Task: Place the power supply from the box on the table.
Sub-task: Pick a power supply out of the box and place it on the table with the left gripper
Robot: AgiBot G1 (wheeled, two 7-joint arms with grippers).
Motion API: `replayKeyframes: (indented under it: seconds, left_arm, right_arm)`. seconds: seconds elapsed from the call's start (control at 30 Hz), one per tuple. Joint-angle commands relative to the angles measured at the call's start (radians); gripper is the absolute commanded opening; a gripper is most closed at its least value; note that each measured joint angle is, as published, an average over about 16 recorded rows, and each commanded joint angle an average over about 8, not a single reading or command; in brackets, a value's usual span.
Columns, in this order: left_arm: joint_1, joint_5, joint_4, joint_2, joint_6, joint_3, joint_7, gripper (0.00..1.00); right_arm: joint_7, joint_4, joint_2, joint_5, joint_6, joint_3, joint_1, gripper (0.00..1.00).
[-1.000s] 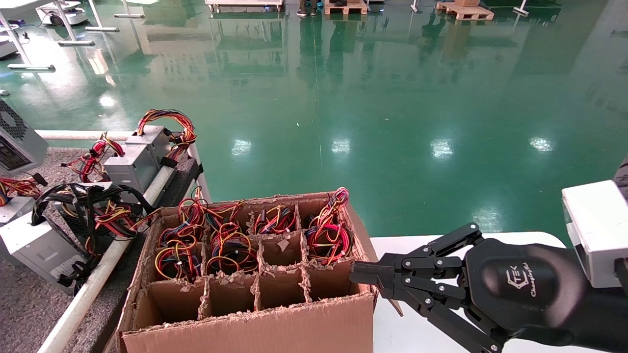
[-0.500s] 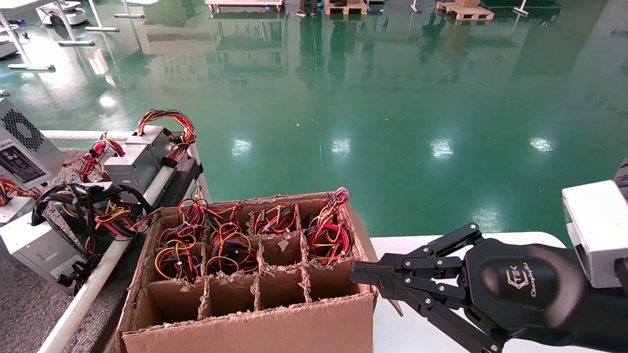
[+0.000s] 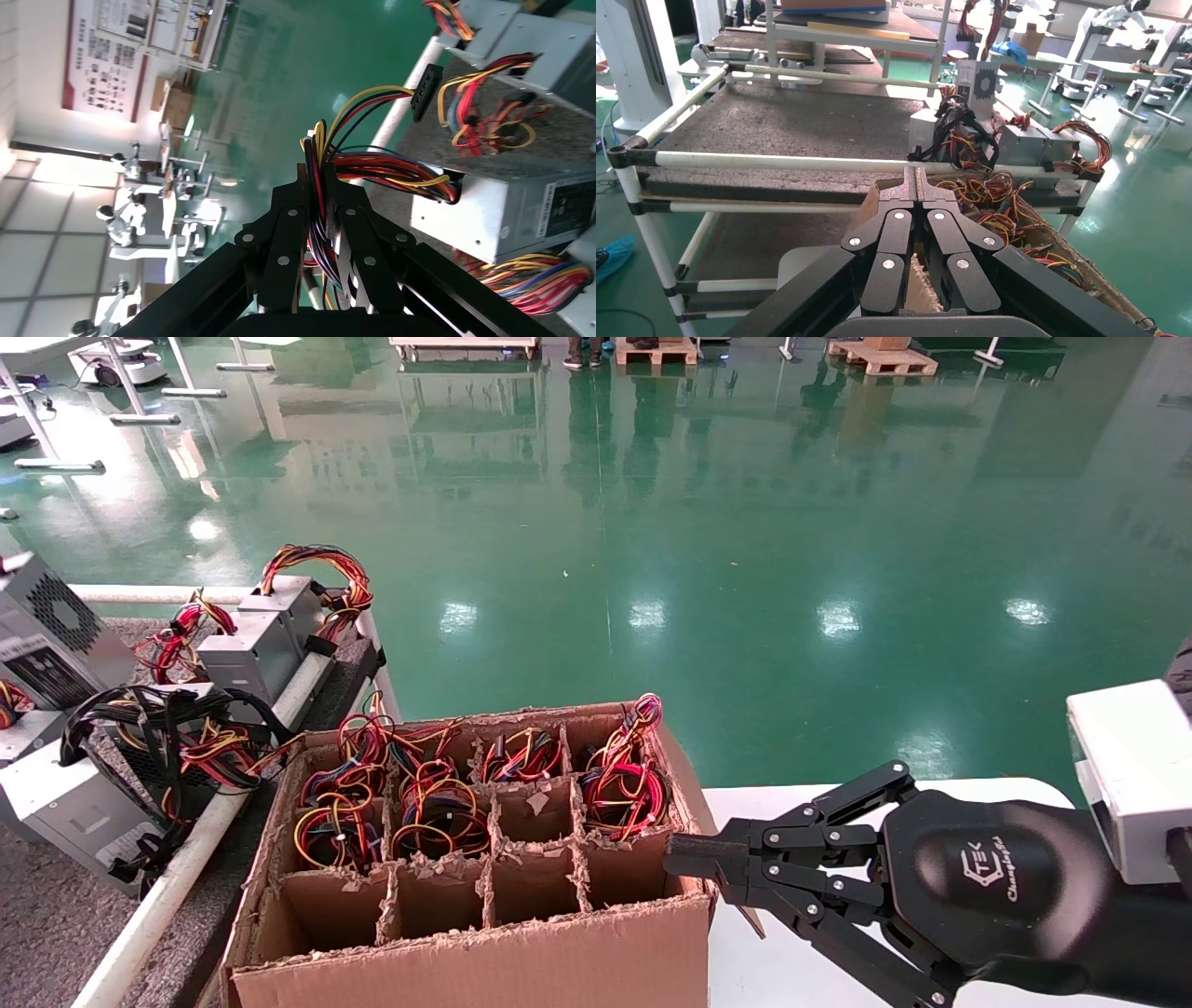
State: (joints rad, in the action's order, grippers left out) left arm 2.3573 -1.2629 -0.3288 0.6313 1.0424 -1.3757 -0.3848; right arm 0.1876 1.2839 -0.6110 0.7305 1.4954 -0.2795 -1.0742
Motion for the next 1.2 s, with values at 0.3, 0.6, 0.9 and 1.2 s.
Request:
replayKeyframes:
  seconds: [0.3, 0.6, 0.9, 1.2]
  left_arm:
    - [-0.051, 0.029, -0.043, -0.032, 0.028, -0.009, 0.038, 0.00]
    - [-0.093, 0.058, -0.072, -0.041, 0.046, -0.017, 0.057, 0.00]
    - [-0.136, 0.111, -0.102, -0.031, 0.068, -0.022, 0.051, 0.00]
    - [-0.198, 0.201, -0.154, -0.033, 0.122, -0.037, 0.049, 0.00]
  right_arm:
    - [0.000, 0.000, 0.000, 0.000, 0.000, 0.000, 0.000, 0.00]
    - [0.000, 0.000, 0.000, 0.000, 0.000, 0.000, 0.000, 0.00]
    - [0.000, 0.000, 0.000, 0.000, 0.000, 0.000, 0.000, 0.00]
    - [0.000, 0.000, 0.000, 0.000, 0.000, 0.000, 0.000, 0.00]
